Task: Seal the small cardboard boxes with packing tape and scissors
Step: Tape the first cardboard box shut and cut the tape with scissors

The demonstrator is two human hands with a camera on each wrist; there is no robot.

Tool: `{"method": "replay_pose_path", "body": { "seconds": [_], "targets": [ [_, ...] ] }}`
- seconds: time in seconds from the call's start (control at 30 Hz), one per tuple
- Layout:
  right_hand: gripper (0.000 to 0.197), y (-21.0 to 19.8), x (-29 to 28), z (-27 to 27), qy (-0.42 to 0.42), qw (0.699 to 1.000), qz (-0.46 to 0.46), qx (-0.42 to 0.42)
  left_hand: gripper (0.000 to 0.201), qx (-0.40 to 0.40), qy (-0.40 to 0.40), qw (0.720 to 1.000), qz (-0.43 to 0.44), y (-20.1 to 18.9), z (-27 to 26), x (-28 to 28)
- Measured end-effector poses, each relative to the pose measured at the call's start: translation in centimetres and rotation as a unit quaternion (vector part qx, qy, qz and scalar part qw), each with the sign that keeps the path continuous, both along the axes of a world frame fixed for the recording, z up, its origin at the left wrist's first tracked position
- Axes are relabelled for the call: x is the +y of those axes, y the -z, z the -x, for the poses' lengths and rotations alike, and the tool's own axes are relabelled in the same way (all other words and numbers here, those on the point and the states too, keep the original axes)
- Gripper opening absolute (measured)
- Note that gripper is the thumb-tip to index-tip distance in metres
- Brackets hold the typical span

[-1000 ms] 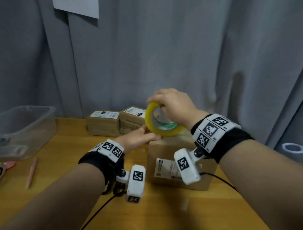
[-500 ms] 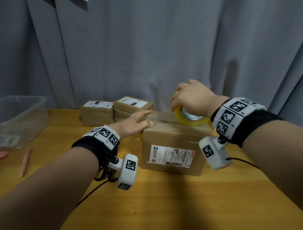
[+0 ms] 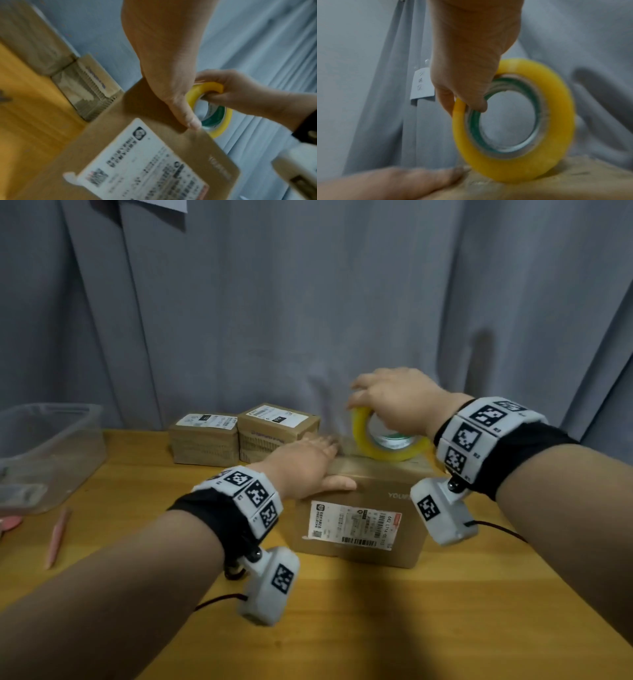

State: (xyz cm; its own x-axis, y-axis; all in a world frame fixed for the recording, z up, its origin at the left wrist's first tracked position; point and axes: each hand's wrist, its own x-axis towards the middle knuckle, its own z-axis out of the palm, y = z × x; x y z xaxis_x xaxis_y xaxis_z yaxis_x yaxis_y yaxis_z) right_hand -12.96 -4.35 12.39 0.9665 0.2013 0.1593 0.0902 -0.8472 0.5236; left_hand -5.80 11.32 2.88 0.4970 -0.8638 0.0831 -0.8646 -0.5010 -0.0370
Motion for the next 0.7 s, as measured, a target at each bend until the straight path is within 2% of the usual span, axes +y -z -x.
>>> {"method": "replay_pose_path", "body": {
  "seconds": [0.13, 0.23, 0.3, 0.37, 0.47, 0.53, 0.6, 0.7],
  "targets": [
    [0.058, -0.5, -1.7, 0.5, 0.06, 0.988, -0.126, -0.058, 0.077, 0.033, -0.007, 0.999, -0.026, -1.7, -2.2, 2.2],
    [0.063, 0.3, -0.9, -0.3, 0.05, 0.966, -0.243, -0.077, 0.069, 0.078, -0.024, 0.997, -0.017, -3.0, -3.3, 3.9],
    [0.06, 0.5, -0.2, -0.9, 0.045, 0.954, -0.284, -0.082, 0.075, 0.054, -0.04, 0.997, -0.041, -3.3, -3.7, 3.7],
    [0.053, 0.3, 0.5, -1.3, 0.057, 0.955, -0.282, -0.076, 0.085, 0.031, -0.025, 0.998, -0.053, -2.7, -3.1, 2.6],
    [0.052, -0.2, 1.6, -1.5, 0.069, 0.96, -0.266, -0.056, 0.102, 0.054, 0.028, 0.998, -0.017, -0.9, -2.6, 2.0],
    [0.056, -0.6, 2.3, -1.4, 0.066, 0.967, -0.246, -0.028, 0.114, 0.068, 0.034, 0.997, 0.005, -0.2, -3.0, 2.5],
    [0.059, -1.6, 2.8, -0.8, 0.068, 0.974, -0.216, 0.011, 0.116, 0.086, 0.017, 0.996, 0.007, 0.0, -3.1, 3.1],
    [0.059, -3.3, 2.9, 2.0, 0.091, 0.98, -0.165, 0.056, 0.109, 0.098, 0.003, 0.995, 0.013, 0.0, -2.8, 3.4]
  ]
}}
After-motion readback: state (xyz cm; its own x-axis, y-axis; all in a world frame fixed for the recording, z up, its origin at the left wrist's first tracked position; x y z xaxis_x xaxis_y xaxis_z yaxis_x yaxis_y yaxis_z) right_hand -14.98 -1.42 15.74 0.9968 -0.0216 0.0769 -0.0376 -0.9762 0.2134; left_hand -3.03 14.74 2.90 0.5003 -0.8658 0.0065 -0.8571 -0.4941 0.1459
